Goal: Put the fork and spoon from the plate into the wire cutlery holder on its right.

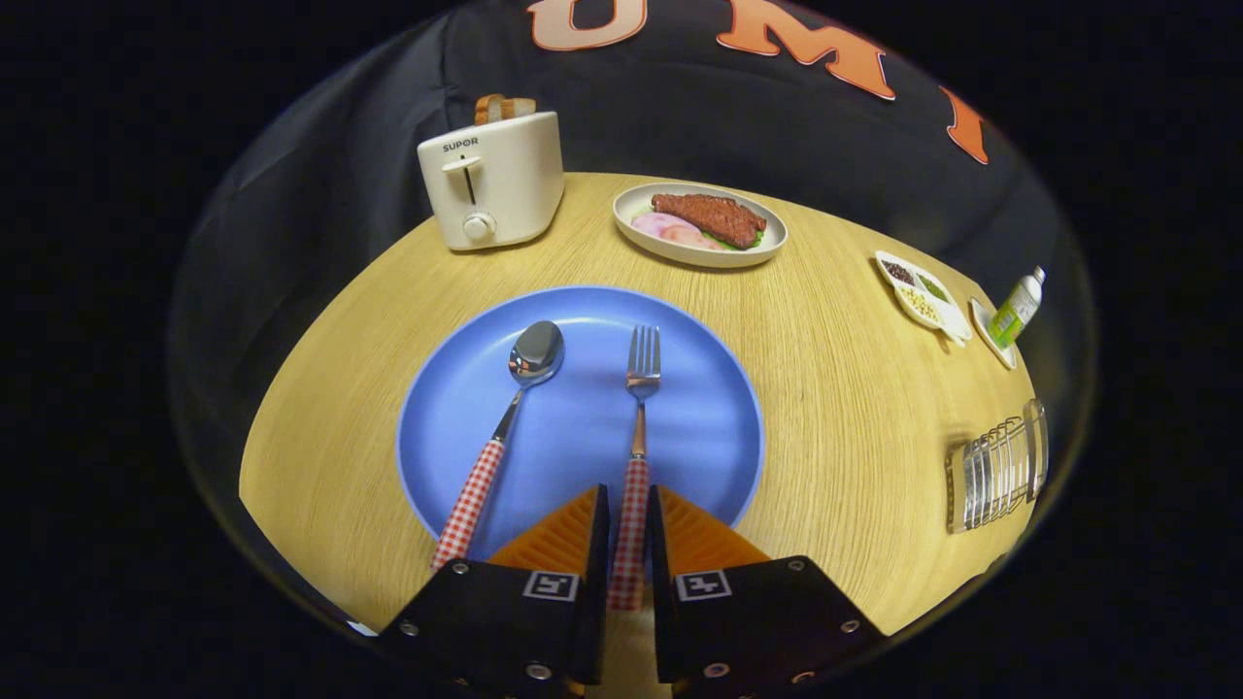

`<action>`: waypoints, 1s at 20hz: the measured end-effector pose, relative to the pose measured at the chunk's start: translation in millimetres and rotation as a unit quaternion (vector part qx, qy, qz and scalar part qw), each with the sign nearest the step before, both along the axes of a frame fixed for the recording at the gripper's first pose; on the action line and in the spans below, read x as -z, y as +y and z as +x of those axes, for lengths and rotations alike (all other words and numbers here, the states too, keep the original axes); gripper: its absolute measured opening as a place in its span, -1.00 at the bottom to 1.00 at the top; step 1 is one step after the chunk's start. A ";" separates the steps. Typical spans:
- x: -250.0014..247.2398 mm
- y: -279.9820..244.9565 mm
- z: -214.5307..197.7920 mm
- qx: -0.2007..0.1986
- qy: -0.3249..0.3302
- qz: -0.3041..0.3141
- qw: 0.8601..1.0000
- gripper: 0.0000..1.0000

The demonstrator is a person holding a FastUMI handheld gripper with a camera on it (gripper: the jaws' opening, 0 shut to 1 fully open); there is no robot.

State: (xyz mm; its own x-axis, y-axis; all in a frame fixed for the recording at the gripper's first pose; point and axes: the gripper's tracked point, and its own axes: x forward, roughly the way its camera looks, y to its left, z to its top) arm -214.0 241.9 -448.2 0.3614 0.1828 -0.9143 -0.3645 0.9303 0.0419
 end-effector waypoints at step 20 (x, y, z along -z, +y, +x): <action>-112.2 -112.9 71.4 0.077 -0.071 0.035 0.994 -0.79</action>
